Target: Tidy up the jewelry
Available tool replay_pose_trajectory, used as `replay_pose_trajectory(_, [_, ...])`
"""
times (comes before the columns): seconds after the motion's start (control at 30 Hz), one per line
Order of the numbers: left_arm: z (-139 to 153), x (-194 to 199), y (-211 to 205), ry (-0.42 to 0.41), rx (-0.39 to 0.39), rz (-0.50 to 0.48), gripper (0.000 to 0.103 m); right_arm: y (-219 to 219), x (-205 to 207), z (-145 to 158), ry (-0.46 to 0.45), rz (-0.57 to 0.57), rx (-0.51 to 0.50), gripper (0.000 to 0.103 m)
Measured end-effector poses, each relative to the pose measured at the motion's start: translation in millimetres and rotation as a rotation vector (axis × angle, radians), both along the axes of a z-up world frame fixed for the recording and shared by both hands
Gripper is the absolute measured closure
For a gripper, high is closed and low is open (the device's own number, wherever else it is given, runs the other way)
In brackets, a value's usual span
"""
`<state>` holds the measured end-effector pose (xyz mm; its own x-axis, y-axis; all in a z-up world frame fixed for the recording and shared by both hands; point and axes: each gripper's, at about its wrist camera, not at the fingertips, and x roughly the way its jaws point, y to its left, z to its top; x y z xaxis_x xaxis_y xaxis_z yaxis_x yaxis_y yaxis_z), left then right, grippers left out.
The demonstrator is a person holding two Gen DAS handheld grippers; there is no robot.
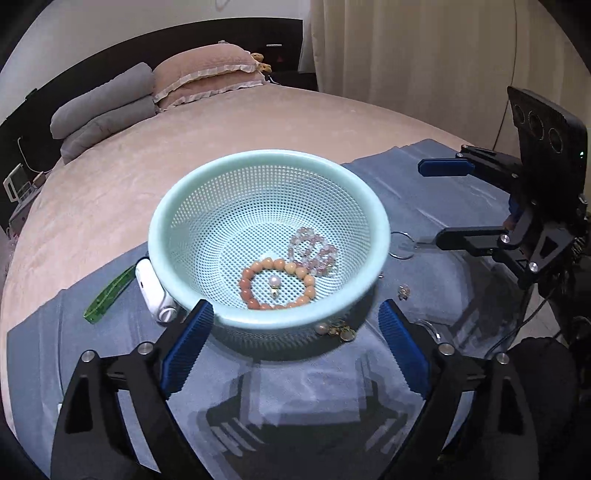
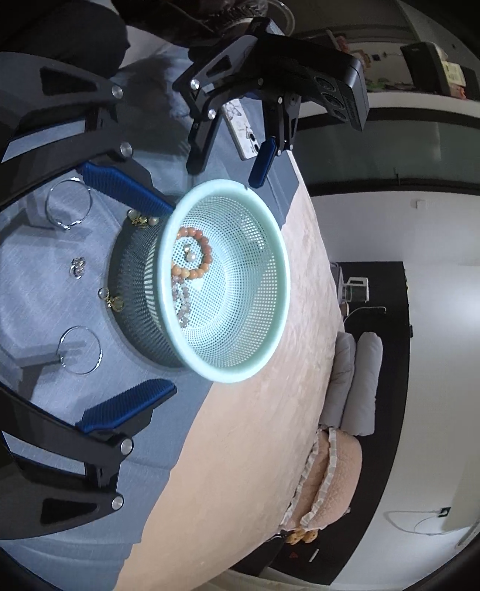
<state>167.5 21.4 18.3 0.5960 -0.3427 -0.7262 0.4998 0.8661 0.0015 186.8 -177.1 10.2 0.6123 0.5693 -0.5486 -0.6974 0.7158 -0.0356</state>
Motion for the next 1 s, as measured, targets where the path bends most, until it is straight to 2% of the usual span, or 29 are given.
replay_pose_trajectory(0.1, [-6.2, -15.6, -2.4, 0.012, -0.033, -0.027, 0.006, -16.5, -3.6, -8.6, 0.018, -0.027, -0.029, 0.017])
replay_pose_trajectory(0.33, [-34.2, -36.1, -21.5, 0.072, -0.054, -0.125, 0.006, -43.7, -2.5, -33.0, 0.09, -0.099, -0.056, 0.017])
replay_pose_trajectory(0.57, [-57.1, -39.9, -45.5, 0.11, -0.044, -0.199, 0.006, -50.7, -3.1, -47.0, 0.113, -0.122, -0.055, 0.017])
replay_pose_trajectory(0.77, [-62.6, -38.1, -70.0, 0.099, -0.04, -0.252, 0.006, -46.3, 6.3, -57.3, 0.127, -0.121, -0.069, 0.017])
replay_pose_trajectory(0.9, [-65.7, -35.3, -86.4, 0.075, 0.013, -0.29, 0.006, -40.6, 18.3, -66.2, 0.139, -0.147, -0.088, 0.017])
replay_pose_trajectory(1.0, [-70.1, -33.6, -95.1, 0.063, 0.034, -0.3, 0.006, -35.3, 28.2, -72.8, 0.13, -0.19, -0.142, 0.017])
